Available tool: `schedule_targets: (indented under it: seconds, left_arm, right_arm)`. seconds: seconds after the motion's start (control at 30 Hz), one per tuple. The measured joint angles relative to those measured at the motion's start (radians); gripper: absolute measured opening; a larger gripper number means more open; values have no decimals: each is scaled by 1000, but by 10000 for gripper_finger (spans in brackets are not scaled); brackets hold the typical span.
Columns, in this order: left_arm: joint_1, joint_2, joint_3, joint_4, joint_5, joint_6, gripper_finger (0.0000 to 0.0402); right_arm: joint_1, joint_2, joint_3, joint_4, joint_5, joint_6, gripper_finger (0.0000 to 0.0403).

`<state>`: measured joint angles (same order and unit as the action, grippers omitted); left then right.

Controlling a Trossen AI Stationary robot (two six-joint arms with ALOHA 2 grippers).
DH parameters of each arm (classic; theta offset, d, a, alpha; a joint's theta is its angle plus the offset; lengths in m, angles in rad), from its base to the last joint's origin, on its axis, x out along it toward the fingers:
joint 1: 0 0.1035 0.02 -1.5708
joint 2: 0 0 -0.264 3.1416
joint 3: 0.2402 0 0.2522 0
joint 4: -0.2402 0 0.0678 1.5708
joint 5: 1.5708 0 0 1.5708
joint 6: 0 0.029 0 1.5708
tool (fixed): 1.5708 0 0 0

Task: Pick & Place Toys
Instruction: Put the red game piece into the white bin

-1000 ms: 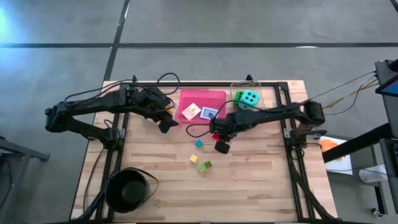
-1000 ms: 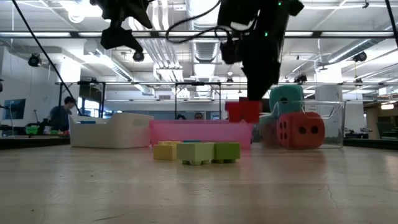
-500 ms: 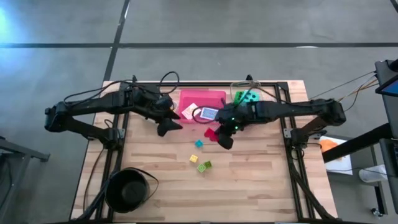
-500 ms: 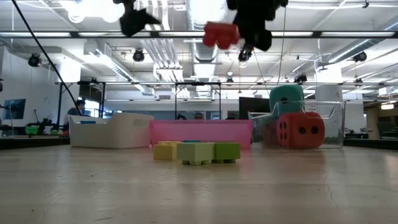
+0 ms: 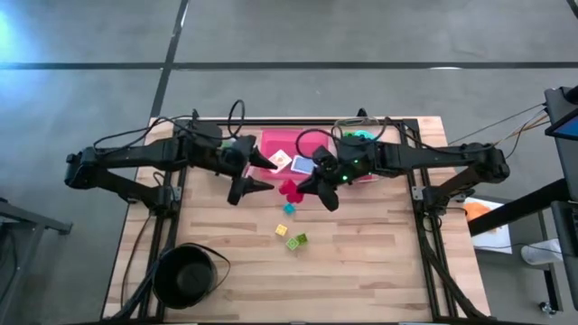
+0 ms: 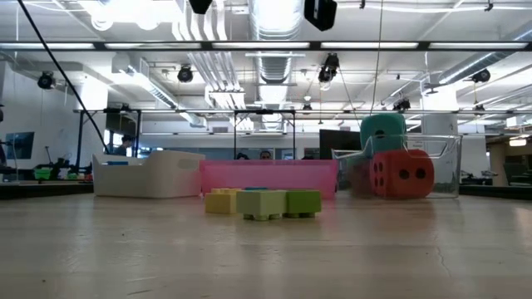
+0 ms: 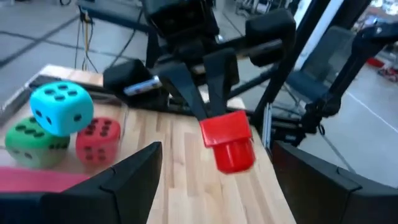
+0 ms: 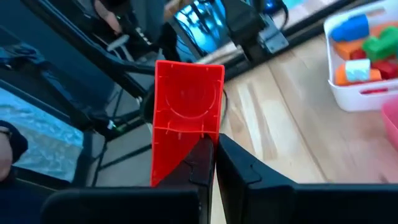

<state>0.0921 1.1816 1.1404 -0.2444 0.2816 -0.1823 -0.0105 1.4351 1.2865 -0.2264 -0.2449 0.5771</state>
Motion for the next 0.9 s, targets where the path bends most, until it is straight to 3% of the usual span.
schedule_targets:
  seconds: [0.23, 0.4, 0.9]
  left_arm:
    - [-3, 26, 0, 53, 1, -94, 302]
    - [-9, 80, 1, 127, 78, -163, 302]
    - [-8, 174, 13, 195, 184, -371, 296]
  right_arm:
    - [0, 3, 0, 65, 0, 0, 8]
    - [-3, 6, 0, 88, 0, -4, 8]
    - [-4, 7, 0, 89, 9, -15, 8]
